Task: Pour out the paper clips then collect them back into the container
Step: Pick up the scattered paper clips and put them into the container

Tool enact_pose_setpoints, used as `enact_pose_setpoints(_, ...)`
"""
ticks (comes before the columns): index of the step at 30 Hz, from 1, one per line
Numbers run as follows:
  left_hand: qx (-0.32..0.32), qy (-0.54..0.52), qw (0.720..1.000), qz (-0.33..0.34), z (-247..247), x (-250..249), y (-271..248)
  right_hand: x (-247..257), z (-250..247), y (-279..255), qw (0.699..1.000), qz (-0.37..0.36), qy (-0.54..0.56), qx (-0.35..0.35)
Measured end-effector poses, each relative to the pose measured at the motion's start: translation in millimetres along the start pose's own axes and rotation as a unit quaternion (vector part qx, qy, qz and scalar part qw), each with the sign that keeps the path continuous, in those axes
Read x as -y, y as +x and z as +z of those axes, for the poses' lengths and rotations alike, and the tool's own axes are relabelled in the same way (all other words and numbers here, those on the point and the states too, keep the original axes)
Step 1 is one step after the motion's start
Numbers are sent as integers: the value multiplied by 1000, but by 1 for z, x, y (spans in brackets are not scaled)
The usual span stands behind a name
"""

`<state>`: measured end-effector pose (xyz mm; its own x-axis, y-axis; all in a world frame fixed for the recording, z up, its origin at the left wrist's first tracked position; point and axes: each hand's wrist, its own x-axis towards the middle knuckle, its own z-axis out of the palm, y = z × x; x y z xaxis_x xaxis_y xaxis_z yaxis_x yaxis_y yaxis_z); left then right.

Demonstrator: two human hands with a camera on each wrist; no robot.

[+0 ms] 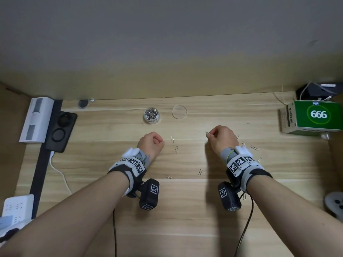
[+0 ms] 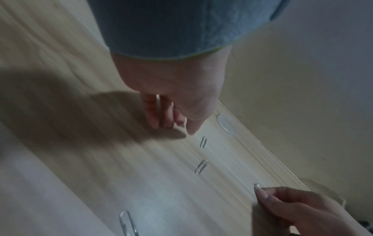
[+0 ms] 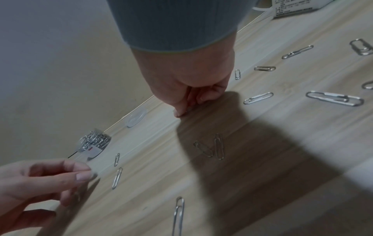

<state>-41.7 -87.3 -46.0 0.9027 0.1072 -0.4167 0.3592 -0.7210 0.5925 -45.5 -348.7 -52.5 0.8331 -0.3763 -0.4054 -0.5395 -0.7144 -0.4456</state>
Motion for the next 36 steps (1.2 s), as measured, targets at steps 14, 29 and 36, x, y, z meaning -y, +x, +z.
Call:
enact_pose_setpoints(14, -32, 50, 998, 15, 35, -29, 3, -13, 11, -17, 999, -18, -26, 21)
enact_pose_setpoints(29, 42, -47, 997, -40, 17, -25, -16, -36, -4, -32, 958, 26, 275, 70)
enact_pose_setpoints(36, 108, -100, 978, -150, 15, -41, -28, -39, -12, -57, 922, 98, 356, 116)
